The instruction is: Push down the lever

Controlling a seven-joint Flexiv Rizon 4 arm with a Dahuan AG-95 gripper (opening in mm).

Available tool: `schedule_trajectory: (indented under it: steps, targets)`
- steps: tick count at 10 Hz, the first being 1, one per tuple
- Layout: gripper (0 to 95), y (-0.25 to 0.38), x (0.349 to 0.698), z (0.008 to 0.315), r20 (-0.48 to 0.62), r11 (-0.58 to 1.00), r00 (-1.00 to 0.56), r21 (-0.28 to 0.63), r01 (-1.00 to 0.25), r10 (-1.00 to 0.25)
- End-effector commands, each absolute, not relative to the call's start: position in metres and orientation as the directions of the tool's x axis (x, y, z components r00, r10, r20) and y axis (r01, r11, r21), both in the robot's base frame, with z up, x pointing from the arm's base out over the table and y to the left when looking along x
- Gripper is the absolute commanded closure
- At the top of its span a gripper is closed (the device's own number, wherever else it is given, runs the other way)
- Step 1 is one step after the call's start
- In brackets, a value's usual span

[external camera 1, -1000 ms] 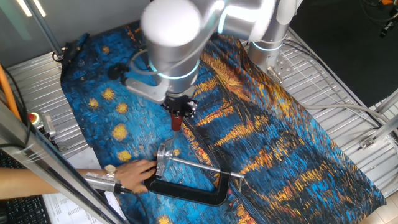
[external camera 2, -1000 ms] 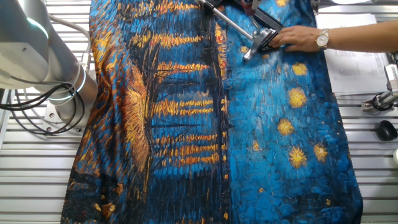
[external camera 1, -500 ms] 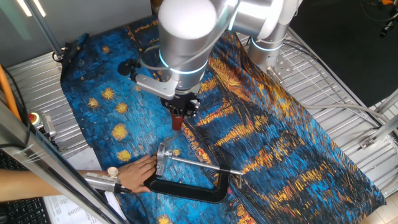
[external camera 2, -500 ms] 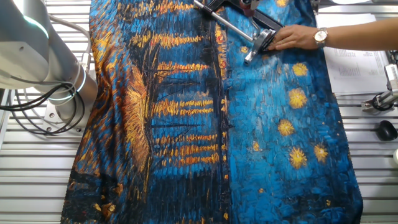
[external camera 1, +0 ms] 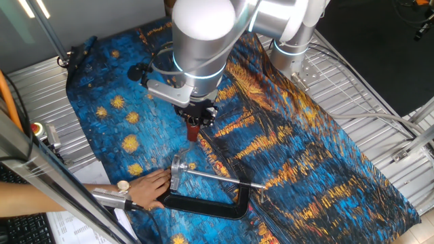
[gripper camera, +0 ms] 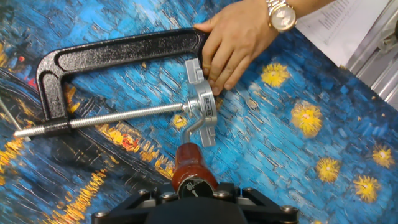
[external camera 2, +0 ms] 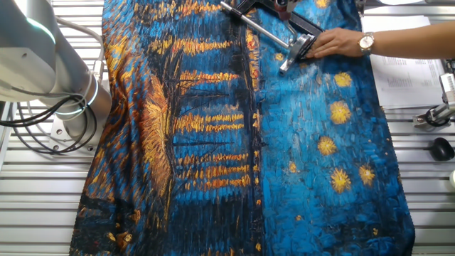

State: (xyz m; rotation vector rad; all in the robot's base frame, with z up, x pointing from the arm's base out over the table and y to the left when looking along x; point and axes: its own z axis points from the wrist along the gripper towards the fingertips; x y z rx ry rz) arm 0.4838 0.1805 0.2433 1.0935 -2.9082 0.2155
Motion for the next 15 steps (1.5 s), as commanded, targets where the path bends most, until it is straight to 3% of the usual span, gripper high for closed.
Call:
schedule_trajectory:
  steps: [1,15]
  targets:
    - [95.0,0.1846,0.4870,0.2445,0.087,0.746,-0.753,-0.103,-0.658,-0.652]
    - [95.0,0.1860,0.4925,0.2368,0.063,0.700,-0.706,-0.091,-0.708,-0.706]
